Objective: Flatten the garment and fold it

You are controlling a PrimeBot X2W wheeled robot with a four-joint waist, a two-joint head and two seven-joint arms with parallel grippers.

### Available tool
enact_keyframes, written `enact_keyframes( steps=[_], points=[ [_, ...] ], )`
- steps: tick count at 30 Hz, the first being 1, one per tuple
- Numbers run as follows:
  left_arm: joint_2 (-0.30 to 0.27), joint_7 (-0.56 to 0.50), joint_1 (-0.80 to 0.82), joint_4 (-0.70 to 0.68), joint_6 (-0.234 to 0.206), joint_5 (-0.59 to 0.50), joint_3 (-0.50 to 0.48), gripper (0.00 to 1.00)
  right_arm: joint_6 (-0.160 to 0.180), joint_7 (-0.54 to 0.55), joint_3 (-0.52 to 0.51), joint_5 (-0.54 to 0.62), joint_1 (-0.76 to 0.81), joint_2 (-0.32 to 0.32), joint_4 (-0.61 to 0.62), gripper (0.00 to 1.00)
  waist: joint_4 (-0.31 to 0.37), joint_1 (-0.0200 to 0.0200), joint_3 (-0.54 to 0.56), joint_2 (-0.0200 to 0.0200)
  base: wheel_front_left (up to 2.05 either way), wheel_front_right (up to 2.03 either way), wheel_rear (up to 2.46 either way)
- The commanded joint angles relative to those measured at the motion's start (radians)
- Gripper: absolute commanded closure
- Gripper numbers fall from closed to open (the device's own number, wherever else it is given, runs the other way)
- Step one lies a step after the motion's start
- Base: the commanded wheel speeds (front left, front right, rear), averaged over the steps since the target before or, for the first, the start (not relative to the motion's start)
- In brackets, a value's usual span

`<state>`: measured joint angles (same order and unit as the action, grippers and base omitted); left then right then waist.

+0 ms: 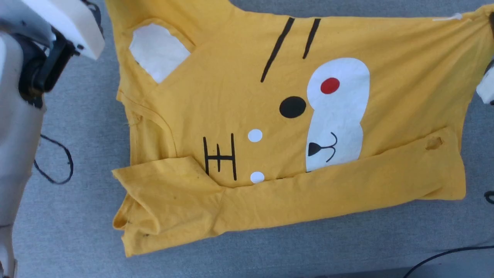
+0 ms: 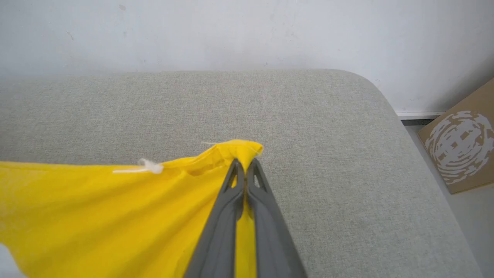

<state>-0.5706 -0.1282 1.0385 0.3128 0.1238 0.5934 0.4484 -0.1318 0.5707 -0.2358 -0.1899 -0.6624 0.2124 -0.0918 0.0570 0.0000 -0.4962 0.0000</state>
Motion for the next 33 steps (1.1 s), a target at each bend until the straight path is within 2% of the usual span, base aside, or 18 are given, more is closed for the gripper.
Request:
enact_keyframes(
  steps=[1,8,15,22,26,30,33],
  points=[
    [-0.008,0.014,-0.021,-0.008,0.005,0.005,-0.009,1.00,0.001,-0.006,-0.004,-0.007,0.016,0.004,0.002,1.00,-0.017,0.0000,0.026,0.0000,0.00,0.00,0.00],
    [-0.048,0.079,-0.193,-0.134,-0.029,0.033,-0.038,1.00,0.001,-0.011,-0.019,-0.063,0.124,-0.004,0.050,1.00,-0.035,0.0000,0.093,0.0000,0.00,0.00,0.00],
    [-0.107,0.071,-0.460,-0.349,-0.101,0.112,-0.084,1.00,0.001,0.015,-0.067,-0.137,0.296,-0.030,0.157,1.00,-0.056,0.0000,0.157,0.0000,0.00,0.00,0.00],
    [-0.139,0.057,-0.751,-0.518,-0.170,0.224,-0.123,1.00,0.001,0.060,-0.127,-0.208,0.479,-0.085,0.237,1.00,-0.072,0.0000,0.209,0.0000,0.00,0.00,0.00],
    [-0.145,0.050,-0.897,-0.574,-0.211,0.272,-0.131,1.00,0.001,0.086,-0.156,-0.235,0.564,-0.104,0.254,0.99,-0.078,0.0000,0.228,0.0000,0.00,0.00,0.00],
    [-0.144,0.033,-1.005,-0.586,-0.230,0.321,-0.126,1.00,0.001,0.110,-0.172,-0.238,0.623,-0.115,0.254,0.94,-0.080,0.0000,0.238,0.0000,0.00,0.00,0.00],
    [-0.138,0.013,-1.050,-0.581,-0.236,0.350,-0.112,1.00,0.001,0.123,-0.177,-0.234,0.648,-0.124,0.244,0.94,-0.082,0.0000,0.240,0.0000,0.00,0.00,0.00]
  ],
)
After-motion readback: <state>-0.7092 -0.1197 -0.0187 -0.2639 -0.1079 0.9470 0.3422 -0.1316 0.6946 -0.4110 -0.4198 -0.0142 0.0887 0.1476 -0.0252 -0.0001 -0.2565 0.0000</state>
